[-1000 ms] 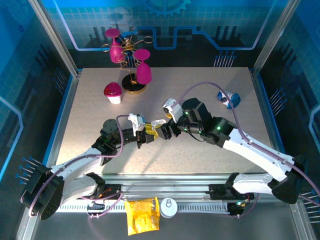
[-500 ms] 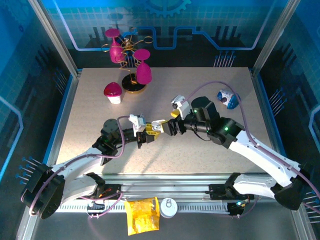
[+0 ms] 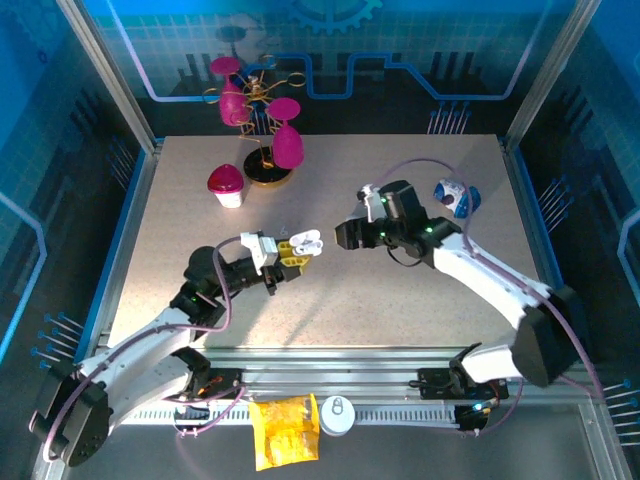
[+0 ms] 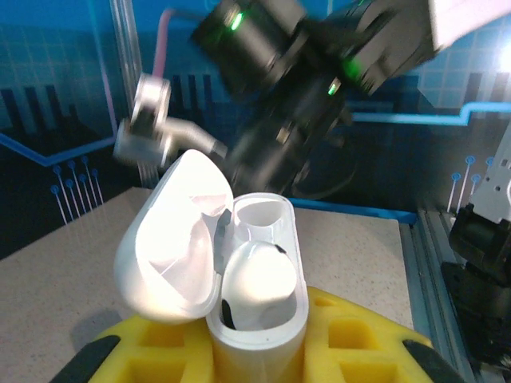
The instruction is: Insert wireless bluetooth earbuds into charging case
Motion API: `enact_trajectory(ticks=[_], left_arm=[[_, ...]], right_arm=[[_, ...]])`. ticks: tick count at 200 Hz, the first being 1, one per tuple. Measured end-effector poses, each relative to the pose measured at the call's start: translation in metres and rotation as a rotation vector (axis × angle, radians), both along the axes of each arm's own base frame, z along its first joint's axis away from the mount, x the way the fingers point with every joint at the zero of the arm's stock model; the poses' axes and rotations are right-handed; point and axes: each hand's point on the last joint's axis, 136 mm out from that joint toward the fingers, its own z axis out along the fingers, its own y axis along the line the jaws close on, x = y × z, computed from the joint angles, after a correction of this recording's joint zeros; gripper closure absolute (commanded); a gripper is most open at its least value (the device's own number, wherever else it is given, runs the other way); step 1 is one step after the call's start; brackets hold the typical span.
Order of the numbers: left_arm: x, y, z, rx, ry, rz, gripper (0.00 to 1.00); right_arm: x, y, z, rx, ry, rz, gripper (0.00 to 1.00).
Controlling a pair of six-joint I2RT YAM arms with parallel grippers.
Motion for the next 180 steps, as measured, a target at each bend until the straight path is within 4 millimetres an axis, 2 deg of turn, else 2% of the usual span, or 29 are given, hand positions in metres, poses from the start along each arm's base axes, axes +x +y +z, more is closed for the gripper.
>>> enact_trajectory(ticks=[28,45,75,103,144,180], left_arm=[[-0.003,0.007,0.013,-0.024,-0.029,0.034,0.84],[-0.004,0.01,0.016,-0.032,-0.033,0.048,0.84],[-0.005,0.012,0.016,-0.03,-0.026,0.059,0.84],[-0.006,0.015,0.015,-0.024,-0.013,0.071,0.84],[-0.008,0.017,0.015,-0.021,-0.008,0.079,0.84],[-0.008,0.018,0.012,-0.014,0.004,0.081,0.84]], right_arm=[[0.024,0.024,-0.032,-0.035,0.061,0.013,0.38],[0.036,0.045,-0.04,-0.054,0.059,0.031,0.4],[0.056,0.094,-0.05,-0.096,0.019,0.08,0.42],[0.071,0.127,-0.066,-0.189,-0.028,0.079,0.47],[0.085,0.161,-0.09,-0.3,-0.063,0.08,0.51],[0.097,0.172,-0.113,-0.365,-0.056,0.072,0.53]])
